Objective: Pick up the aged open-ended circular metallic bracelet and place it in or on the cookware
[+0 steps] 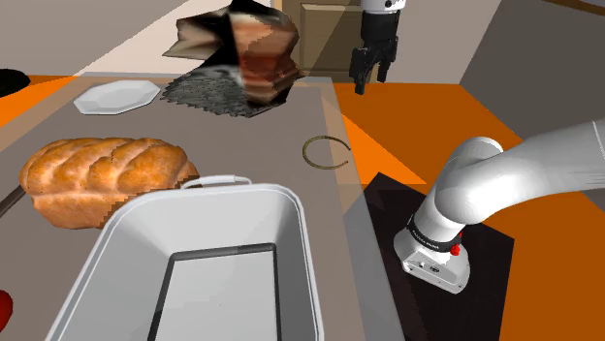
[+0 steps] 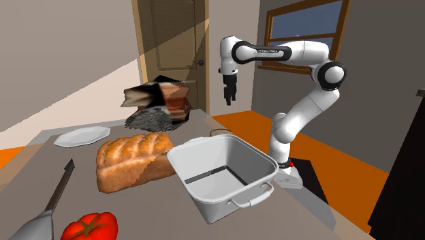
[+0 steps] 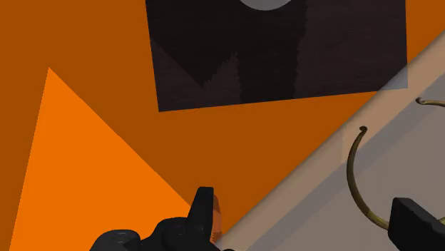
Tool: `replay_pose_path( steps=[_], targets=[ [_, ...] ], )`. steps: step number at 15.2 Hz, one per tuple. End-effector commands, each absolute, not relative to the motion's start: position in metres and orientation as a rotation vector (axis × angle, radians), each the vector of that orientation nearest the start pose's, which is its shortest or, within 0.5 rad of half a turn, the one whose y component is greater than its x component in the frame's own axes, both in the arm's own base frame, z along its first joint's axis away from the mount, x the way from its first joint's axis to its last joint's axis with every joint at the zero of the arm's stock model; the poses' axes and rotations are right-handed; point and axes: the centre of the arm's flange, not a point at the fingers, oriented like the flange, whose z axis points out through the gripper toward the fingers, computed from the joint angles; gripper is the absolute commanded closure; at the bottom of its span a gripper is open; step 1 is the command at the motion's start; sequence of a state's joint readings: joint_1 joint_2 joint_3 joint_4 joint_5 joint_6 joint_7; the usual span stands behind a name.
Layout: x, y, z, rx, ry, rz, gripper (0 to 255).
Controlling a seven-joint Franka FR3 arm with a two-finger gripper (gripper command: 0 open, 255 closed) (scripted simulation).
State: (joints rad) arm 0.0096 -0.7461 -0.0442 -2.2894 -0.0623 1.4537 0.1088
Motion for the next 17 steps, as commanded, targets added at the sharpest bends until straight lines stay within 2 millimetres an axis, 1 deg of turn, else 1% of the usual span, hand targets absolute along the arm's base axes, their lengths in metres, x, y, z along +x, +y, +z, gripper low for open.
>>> replay_pose_path(
  steps=[1,9,17],
  targets=[
    [0.305,-0.022,0.599,-3.167,0.214,0.141,0],
    [0.294,0.078,0.554,-3.199,0.128,-0.044,0],
    [0.283,0.176,0.505,-3.217,0.040,-0.231,0]
  ],
)
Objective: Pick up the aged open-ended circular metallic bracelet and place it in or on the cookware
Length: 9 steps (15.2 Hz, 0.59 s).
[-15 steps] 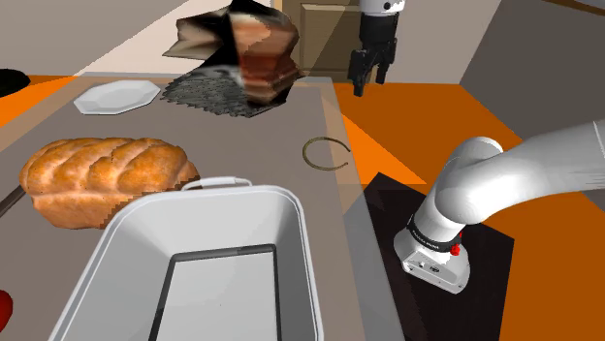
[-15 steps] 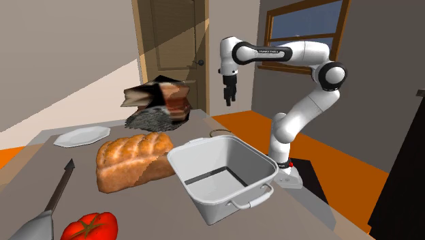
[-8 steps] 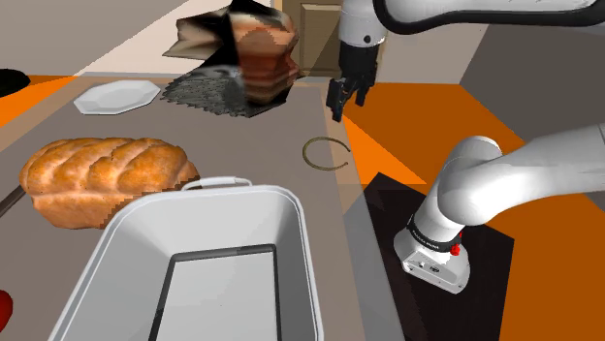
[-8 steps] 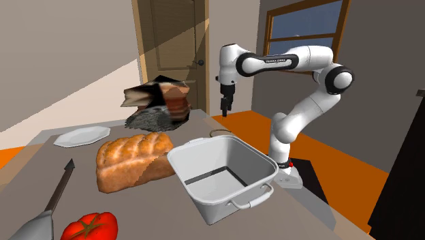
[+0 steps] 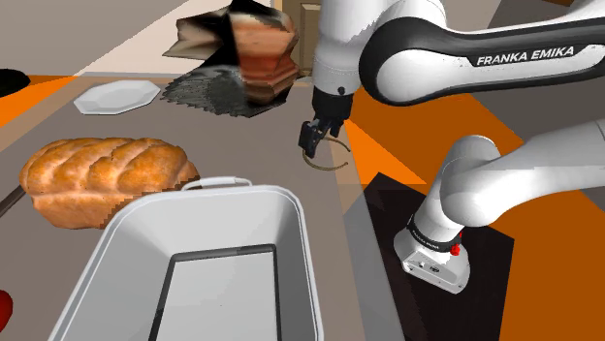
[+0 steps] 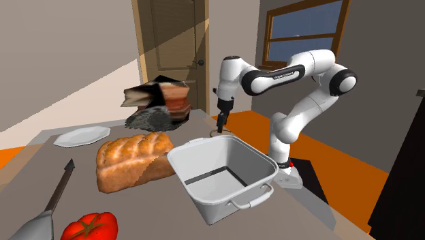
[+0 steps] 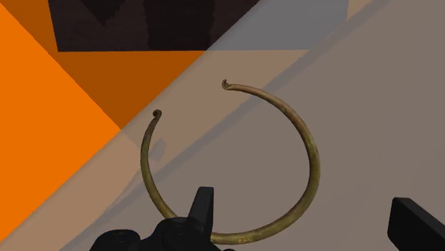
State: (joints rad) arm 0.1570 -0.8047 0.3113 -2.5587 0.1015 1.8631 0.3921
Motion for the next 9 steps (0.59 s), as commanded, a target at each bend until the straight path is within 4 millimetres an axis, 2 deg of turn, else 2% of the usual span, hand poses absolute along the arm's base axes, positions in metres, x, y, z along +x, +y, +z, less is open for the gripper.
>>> replay_pose_path(
  steps=[1,9],
  targets=[
    [0.282,0.185,0.500,-3.218,0.031,-0.249,0],
    [0.288,0.181,0.461,-3.218,0.031,-0.249,0]
  ],
)
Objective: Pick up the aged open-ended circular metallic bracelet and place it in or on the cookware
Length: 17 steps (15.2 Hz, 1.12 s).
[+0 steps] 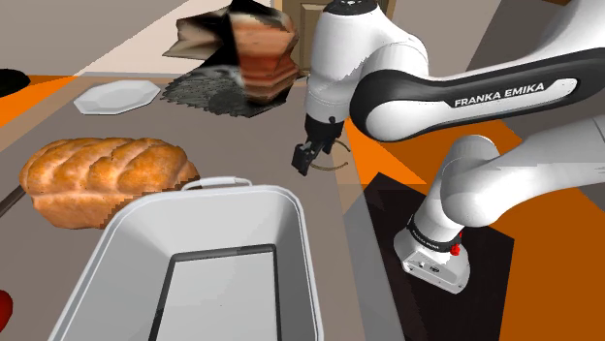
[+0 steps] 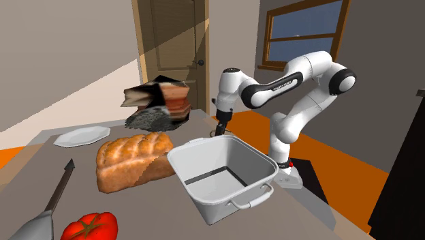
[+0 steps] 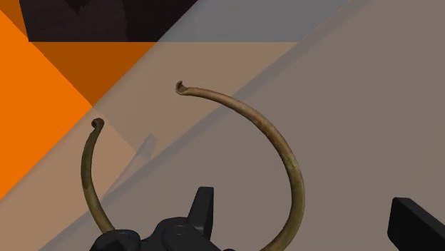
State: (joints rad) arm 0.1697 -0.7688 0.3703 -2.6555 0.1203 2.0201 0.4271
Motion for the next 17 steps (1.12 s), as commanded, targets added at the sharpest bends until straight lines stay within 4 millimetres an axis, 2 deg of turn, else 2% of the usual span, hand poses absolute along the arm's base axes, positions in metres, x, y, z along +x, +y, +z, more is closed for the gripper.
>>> replay_pose_path(
  steps=[1,7,8,17],
  targets=[
    [0.2878,0.1814,0.4609,-3.218,0.031,-0.249,0],
    [0.2878,0.1814,0.4609,-3.218,0.031,-0.249,0],
    [0.2878,0.1814,0.4609,-3.218,0.031,-0.249,255],
    [0.2878,0.1814,0.4609,-3.218,0.031,-0.249,255]
  ],
)
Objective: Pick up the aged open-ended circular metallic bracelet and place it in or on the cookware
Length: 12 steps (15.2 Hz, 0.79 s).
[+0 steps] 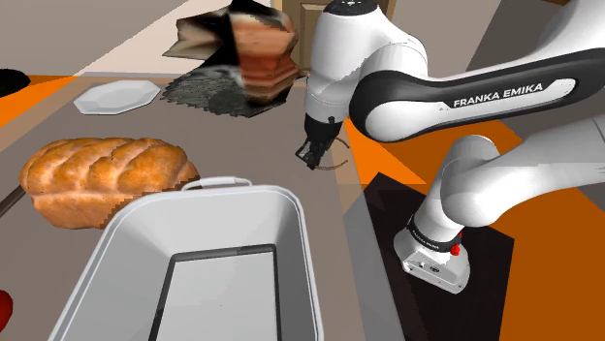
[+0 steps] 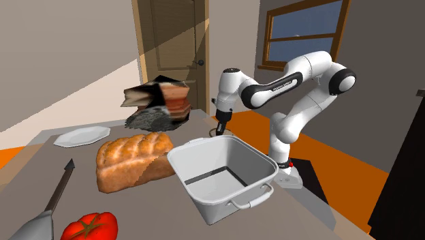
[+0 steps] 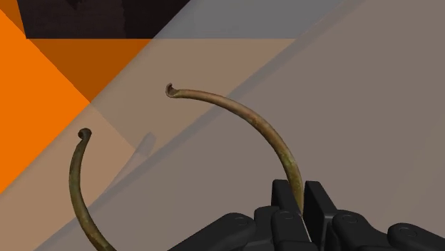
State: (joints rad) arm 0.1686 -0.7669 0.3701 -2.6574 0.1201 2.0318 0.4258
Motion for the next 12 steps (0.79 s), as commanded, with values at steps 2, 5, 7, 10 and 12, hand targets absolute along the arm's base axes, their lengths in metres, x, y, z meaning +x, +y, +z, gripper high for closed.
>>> replay_pose_path(
  steps=[2,5,7,10,12],
  targets=[
    [0.288,0.181,0.471,-3.218,0.031,-0.249,255],
    [0.288,0.181,0.487,-3.218,0.031,-0.249,255],
    [0.288,0.181,0.498,-3.218,0.031,-0.249,255],
    [0.288,0.181,0.514,-3.218,0.031,-0.249,255],
    [0.288,0.181,0.524,-3.218,0.031,-0.249,255]
  ],
)
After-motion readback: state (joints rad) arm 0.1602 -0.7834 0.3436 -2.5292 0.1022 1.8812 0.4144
